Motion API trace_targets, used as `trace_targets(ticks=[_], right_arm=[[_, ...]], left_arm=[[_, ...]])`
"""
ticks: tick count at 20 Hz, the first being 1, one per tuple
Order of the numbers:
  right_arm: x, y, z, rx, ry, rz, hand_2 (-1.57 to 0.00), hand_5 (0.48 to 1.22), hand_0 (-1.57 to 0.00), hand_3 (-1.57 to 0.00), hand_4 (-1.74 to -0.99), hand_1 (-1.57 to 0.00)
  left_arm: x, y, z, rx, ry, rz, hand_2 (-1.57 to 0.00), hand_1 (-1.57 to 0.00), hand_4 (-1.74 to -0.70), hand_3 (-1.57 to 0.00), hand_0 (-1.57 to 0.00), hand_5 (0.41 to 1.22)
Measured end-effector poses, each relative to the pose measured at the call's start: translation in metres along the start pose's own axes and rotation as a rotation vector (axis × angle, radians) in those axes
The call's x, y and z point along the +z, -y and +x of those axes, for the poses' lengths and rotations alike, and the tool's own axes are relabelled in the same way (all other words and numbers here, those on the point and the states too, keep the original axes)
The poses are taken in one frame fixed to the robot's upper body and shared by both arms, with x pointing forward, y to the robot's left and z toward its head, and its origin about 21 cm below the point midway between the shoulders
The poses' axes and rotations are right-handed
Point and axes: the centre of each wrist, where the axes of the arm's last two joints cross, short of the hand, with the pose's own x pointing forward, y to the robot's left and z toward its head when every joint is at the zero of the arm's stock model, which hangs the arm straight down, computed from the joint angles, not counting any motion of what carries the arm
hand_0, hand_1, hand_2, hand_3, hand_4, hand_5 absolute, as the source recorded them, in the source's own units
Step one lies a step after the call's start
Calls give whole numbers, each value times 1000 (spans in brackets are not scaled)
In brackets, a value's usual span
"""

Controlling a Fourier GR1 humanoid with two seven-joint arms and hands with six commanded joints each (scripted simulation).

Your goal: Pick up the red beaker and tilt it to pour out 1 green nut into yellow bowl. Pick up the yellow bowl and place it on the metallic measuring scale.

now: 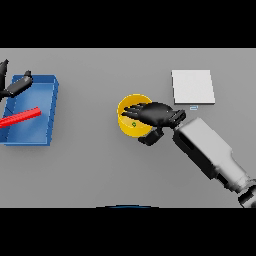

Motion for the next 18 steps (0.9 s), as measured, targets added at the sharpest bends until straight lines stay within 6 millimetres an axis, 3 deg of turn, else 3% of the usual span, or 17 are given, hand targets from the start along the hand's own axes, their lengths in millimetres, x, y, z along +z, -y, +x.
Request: trace_targets(ticks=[4,5,7,8,11,13,15,18], right_arm=[[-6,1,5,21,-21,25,-68,784,-16,-94,-1339,-40],[-5,-3,3,24,-25,36,-133,820,-93,-160,-1362,-107],[-8,0,7,45,-19,41,-388,964,-508,-359,-1425,-437],[-7,-2,5,44,-15,47,-624,1016,-721,-472,-1488,-664],[-3,1,7,34,-10,103,-1086,1116,-1136,-867,-1604,-1107],[-4,3,4,26,-2,117,-1261,1154,-1292,-1019,-1649,-1274],[-1,1,2,13,2,112,-1314,1178,-1393,-1142,-1682,-1381],[1,4,2,17,-9,105,-1424,1199,-1480,-1176,-1711,-1474]], left_arm=[[-2,7,3,11,3,-16,1,1,-792,1,1,725],[-1,7,1,3,11,-18,1,1,-792,1,1,723],[-1,4,0,2,4,-9,1,1,-793,1,1,723],[0,3,0,5,12,-14,1,1,-795,1,1,725],[1,-1,1,22,6,-2,1,1,-799,1,1,728],[1,-5,3,18,10,2,1,1,-799,1,1,727],[1,2,4,17,8,-17,1,1,-802,1,1,725],[3,1,3,10,7,-6,1,1,-806,1,1,724]])
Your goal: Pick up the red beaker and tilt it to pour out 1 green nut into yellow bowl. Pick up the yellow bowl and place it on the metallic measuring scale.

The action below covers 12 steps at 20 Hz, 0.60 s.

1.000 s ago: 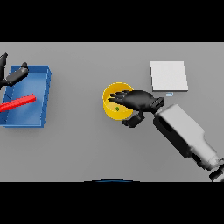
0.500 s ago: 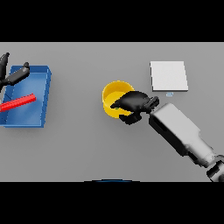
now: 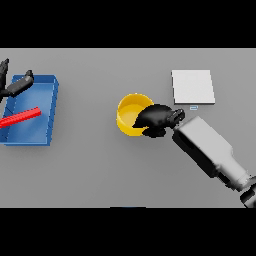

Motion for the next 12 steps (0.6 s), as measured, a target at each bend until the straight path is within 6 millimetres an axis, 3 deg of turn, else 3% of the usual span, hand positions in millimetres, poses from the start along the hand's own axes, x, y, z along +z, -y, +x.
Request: trace_targets(ticks=[4,7,12], right_arm=[[10,8,1,-2,-3,-20,-1490,1212,-1534,-1192,-1729,-1531],[25,22,-2,7,-1,-46,-1506,1216,-1552,-1377,-1731,-1551],[56,56,2,48,-63,-102,-1550,1219,-1565,-1286,-1723,-1564]], left_arm=[[2,0,0,0,4,4,1,1,-801,1,1,724],[1,-4,-2,1,8,1,1,1,-798,1,1,721],[2,-1,0,-8,5,-4,1,1,-803,1,1,723]])
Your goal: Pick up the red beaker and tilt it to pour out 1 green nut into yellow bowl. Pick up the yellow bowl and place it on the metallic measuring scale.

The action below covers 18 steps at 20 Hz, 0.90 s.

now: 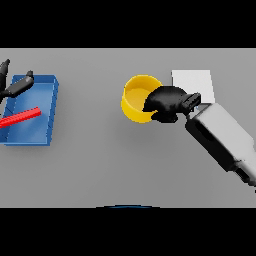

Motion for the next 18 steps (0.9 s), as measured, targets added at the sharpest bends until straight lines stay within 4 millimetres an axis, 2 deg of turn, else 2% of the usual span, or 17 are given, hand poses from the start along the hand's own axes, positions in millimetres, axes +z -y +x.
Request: trace_targets(ticks=[4,6,8,13,18], right_arm=[[21,1,-6,-19,-26,0,-1562,1220,-1568,-1243,-1719,-1568],[23,12,-12,13,-46,-36,-1565,1220,-1569,-1263,-1719,-1569],[30,17,-24,26,-71,-57,-1567,1221,-1570,-1325,-1720,-1570],[40,30,-60,15,-206,-115,-1570,1221,-1571,-1226,-1720,-1571],[43,17,-100,-67,-296,-133,-1571,1221,-1571,-1181,-1720,-1571]], left_arm=[[-1,-2,3,13,5,9,1,1,-799,1,1,723],[2,-8,2,2,12,17,1,1,-802,1,1,730],[4,-5,2,8,14,11,1,1,-811,1,1,741],[6,-4,4,-8,-4,25,1,1,-806,1,1,739],[11,-6,8,0,-24,19,1,1,-833,1,1,769]])
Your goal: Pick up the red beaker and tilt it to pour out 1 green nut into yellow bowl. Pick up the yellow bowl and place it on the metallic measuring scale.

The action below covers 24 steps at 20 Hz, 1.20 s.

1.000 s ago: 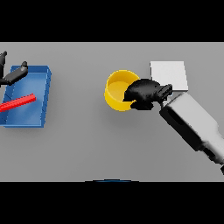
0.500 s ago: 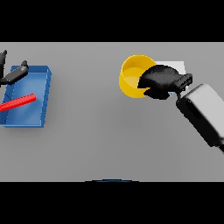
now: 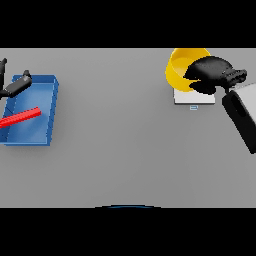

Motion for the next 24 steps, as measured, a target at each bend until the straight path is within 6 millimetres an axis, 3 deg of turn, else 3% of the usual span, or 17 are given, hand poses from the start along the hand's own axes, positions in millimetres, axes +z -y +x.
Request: trace_targets(ticks=[3,7,14,18,20,21,22,24], right_arm=[[-5,-10,-18,-24,-39,7,-1571,1221,-1571,-1182,-1721,-1571],[-14,-20,-36,-55,-95,17,-1571,1221,-1571,-1308,-1723,-1571],[-33,-45,-45,-78,-133,23,-1565,1221,-1571,-1500,-1727,-1499],[-35,-55,-51,-90,-149,25,-1568,1221,-1548,-1481,-1721,-1420],[-39,-50,-50,-99,-139,33,-1569,1221,-1536,-1165,-1728,-1411],[-39,-51,-52,-111,-141,50,-1496,1221,-1543,-1022,-1659,-1443],[-40,-53,-52,-129,-160,56,-1348,1134,-1525,-907,-1596,-1350],[-41,-52,-54,-148,-163,61,-954,983,-975,-762,-1504,-866]], left_arm=[[-1,0,-1,-5,-11,4,1,1,-823,1,1,772],[-4,-4,-4,-7,-27,10,1,1,-818,1,1,756],[-2,2,-2,-13,-22,1,1,1,-796,1,1,729],[-4,-5,-1,-6,-14,12,1,1,-806,1,1,734],[-6,-4,0,-12,-13,10,1,1,-811,1,1,740],[-5,-3,1,-4,-11,7,1,1,-813,1,1,745],[-4,-2,1,-5,-15,-2,1,1,-812,1,1,745],[-4,6,-1,-6,-24,-14,1,1,-815,1,1,744]])
